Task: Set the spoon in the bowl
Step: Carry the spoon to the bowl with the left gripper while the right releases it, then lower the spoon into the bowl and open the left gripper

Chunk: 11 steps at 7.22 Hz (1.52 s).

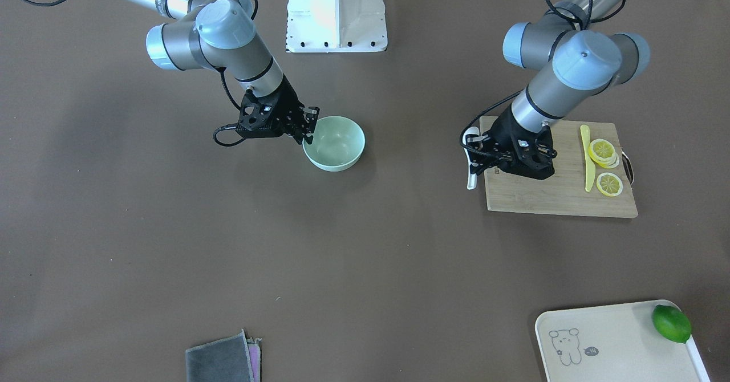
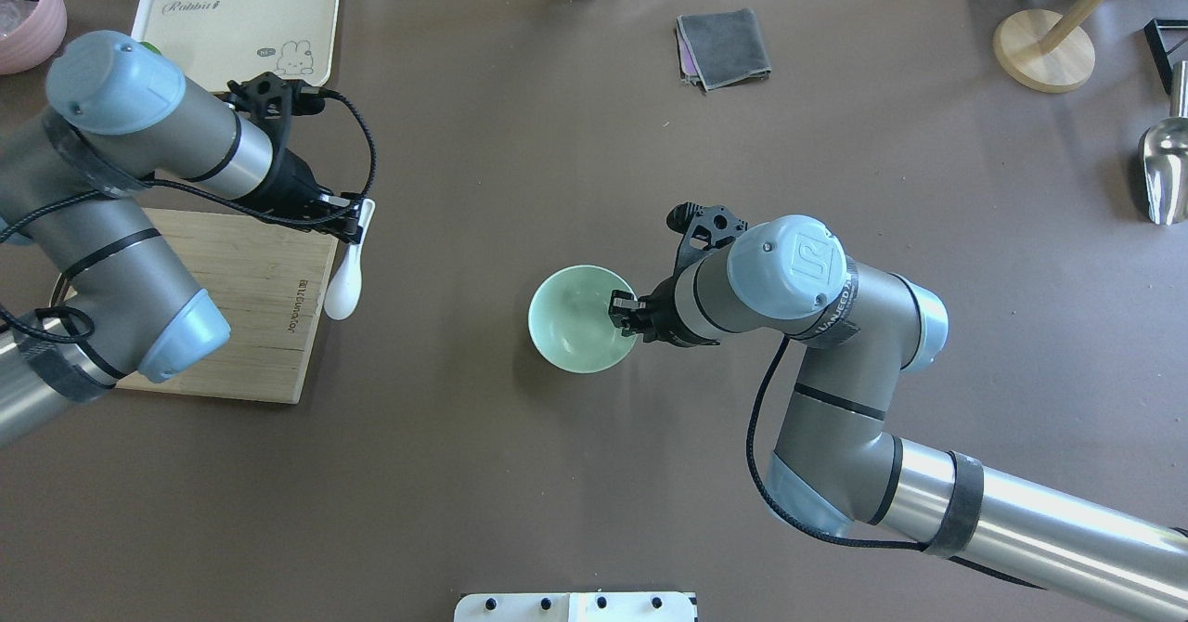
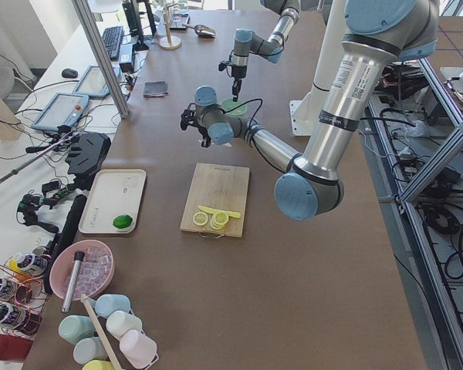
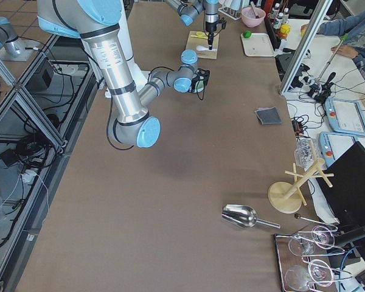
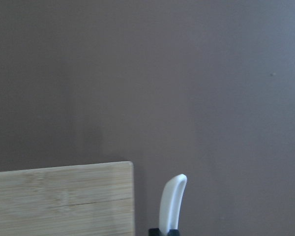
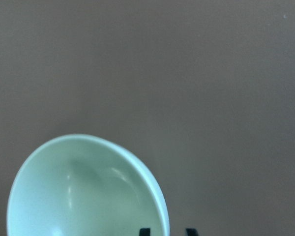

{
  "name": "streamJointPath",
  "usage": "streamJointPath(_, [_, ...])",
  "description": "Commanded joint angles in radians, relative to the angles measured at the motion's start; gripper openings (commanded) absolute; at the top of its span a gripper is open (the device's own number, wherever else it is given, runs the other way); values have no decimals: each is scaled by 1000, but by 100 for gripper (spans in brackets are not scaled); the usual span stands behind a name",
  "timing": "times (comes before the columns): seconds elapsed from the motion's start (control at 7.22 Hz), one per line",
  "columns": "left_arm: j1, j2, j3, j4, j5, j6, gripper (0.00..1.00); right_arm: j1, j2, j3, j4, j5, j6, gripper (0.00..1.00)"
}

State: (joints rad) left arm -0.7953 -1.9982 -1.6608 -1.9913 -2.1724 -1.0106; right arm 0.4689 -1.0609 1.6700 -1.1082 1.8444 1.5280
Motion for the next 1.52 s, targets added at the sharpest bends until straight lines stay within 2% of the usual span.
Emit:
streamJointPath(0.0, [89,-136,4,0,2,-185,0,67,-54,63,1,52,-5,100])
streamJointPath(0.14, [132,-193,6,0,37,-263,0,188,-129,123,1,193,-81,100])
streamJointPath(0.28, [187,-233,13,2,101,-281,0,286,-204,169,2,296,-186,100])
streamJointPath(0.42, [209,-261,33,0,126,-283,0,372,-250,169,2,370,-272,100])
streamJointPath(0.55, [215,-292,76,0,131,-293,13,423,-299,166,2,406,-338,100])
streamJointPath(0.69, [243,-341,119,-6,219,-336,97,450,-344,163,4,410,-401,100])
streamJointPath(0.83, [258,-338,115,-7,262,-336,98,485,-364,165,4,448,-428,100])
streamJointPath(0.97, [242,-338,104,0,258,-329,98,523,-373,168,4,475,-428,100])
streamJointPath(1.11, [182,-315,104,2,202,-285,98,551,-385,166,2,483,-446,100])
streamJointPath(1.25, [92,-253,90,6,96,-164,98,582,-401,163,1,492,-497,100])
streamJointPath(1.38, [23,-143,34,8,48,-35,98,618,-431,159,-2,496,-558,100])
